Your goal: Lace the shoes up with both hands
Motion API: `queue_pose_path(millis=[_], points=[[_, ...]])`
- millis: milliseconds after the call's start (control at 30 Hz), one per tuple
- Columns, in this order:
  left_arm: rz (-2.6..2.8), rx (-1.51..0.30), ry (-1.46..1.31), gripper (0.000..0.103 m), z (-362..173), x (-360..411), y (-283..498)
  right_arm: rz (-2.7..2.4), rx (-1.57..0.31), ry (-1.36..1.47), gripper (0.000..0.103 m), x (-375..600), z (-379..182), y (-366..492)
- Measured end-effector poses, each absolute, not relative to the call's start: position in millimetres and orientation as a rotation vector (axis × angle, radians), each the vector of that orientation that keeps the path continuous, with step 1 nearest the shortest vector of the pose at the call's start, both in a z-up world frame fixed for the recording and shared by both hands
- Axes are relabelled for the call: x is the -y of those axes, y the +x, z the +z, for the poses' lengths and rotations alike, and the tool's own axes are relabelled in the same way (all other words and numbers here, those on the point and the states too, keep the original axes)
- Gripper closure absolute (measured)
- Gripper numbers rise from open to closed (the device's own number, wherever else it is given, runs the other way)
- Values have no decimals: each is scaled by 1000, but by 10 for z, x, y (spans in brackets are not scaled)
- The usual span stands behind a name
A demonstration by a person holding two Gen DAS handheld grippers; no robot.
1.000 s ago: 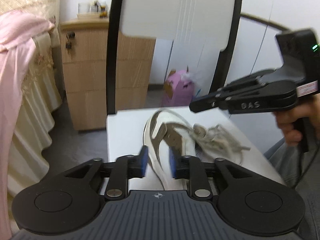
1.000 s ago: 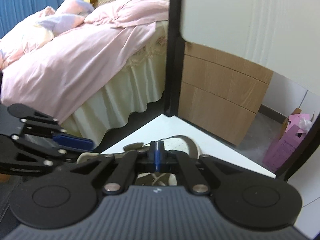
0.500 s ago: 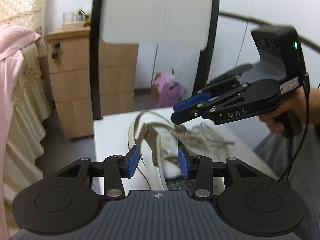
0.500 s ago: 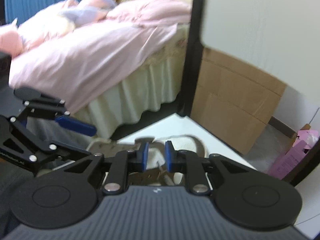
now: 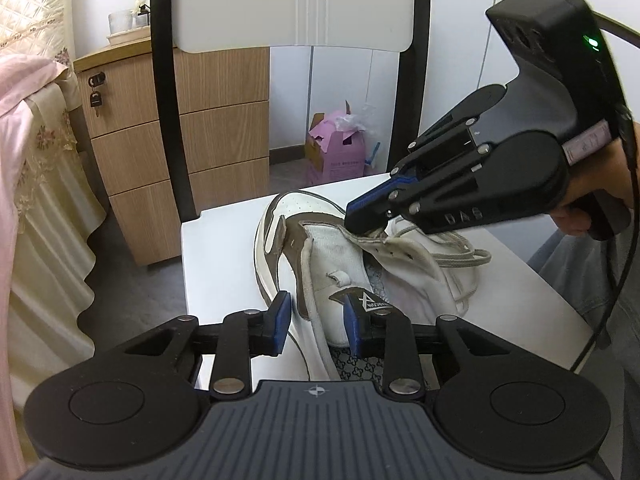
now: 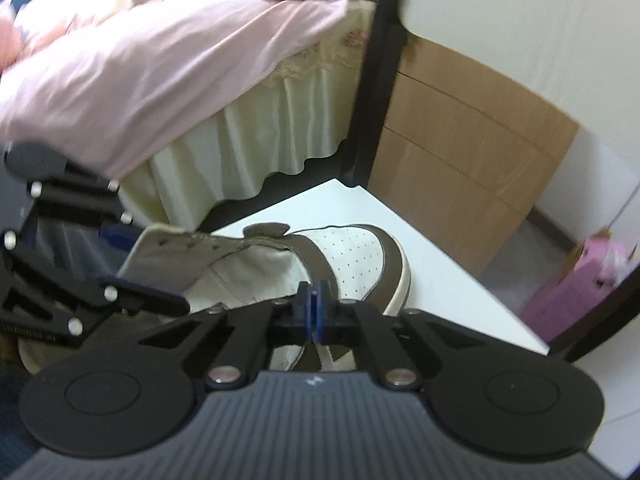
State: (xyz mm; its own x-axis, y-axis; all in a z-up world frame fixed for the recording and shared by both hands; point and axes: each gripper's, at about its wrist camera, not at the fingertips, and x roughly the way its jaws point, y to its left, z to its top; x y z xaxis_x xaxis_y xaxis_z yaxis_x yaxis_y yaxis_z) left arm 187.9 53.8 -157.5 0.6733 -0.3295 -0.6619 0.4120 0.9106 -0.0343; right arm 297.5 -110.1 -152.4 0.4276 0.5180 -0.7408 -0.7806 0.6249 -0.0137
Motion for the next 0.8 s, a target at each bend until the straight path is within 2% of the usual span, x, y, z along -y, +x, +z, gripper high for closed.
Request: queue_pose_path(millis=[233, 500, 800], points=[[-439, -708, 177, 71, -1594, -491, 1894, 830, -734, -380, 101, 1074, -1471, 2928], [-456, -705, 198, 71, -1615, -454, 1890, 862, -656, -197, 103, 1116, -1239, 2935], [-447, -711, 173, 71, -1601, -504, 1918, 824, -692, -194, 103, 1129, -1300, 2955]])
